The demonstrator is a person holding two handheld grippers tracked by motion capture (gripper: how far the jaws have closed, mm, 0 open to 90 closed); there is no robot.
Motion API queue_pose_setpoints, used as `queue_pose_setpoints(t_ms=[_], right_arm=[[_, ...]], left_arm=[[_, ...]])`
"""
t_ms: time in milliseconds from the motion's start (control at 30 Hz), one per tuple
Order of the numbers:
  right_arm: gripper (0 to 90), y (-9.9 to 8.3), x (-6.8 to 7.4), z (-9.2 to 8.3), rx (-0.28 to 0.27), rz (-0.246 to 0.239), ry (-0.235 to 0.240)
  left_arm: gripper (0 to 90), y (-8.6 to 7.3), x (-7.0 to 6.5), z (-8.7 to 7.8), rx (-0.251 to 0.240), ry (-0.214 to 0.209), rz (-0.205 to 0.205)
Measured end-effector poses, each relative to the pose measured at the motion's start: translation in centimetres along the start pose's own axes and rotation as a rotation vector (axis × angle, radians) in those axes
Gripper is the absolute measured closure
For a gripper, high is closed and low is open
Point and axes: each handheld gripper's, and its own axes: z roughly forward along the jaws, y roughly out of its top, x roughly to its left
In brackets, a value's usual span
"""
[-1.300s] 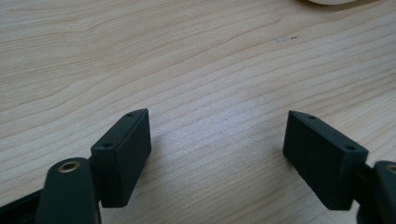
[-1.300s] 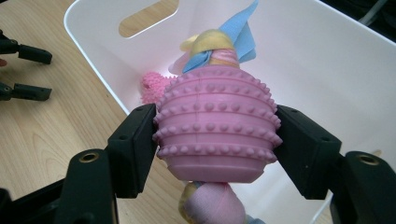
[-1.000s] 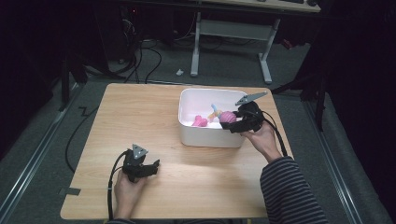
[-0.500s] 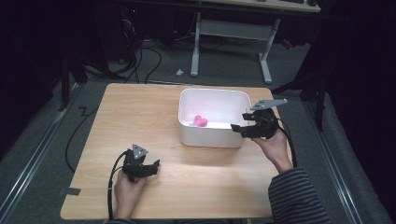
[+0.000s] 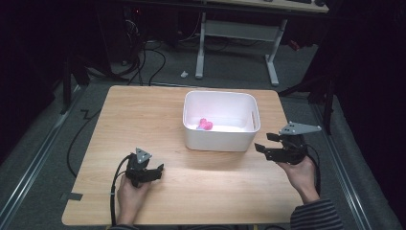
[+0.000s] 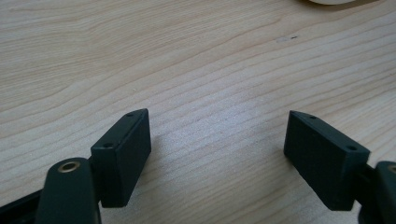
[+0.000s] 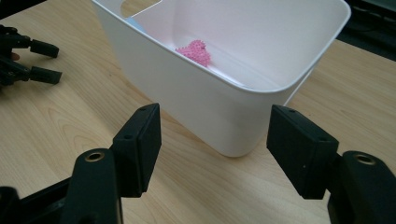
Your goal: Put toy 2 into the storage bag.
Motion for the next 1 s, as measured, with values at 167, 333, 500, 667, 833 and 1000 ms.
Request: queue_pose_setpoints(t_ms=[167,333,500,667,833,1000], right_arm=[[36.1,-1.6,0.0,-0.7,-0.007,0.032,-0.004],[36.2,-3.4,-0.1,-0.8,-0.01,0.067,-0.017],[36.3,-4.6,-0.3,-0.8,-0.009,0.098,-0.012],[37.9,-5.7,-0.5,-0.3,-0.022,0.113,-0.014],[38.6,-6.5,-0.5,0.8,-0.007,0.132,-0.004],[39.1,-7.3,-0.3,2.1,0.004,0.159,0.01]], left_arm=[[23.4,0.0,0.0,0.0,0.0,0.0,-0.001],[23.4,0.0,0.0,0.0,-0.001,0.001,-0.002],[23.4,0.0,0.0,0.0,0.001,0.001,0.0],[23.4,0.0,0.0,0.0,0.001,0.001,0.001],[23.4,0.0,0.0,0.0,-0.001,0.002,-0.003],[23.4,0.0,0.0,0.0,0.001,0.001,0.0]])
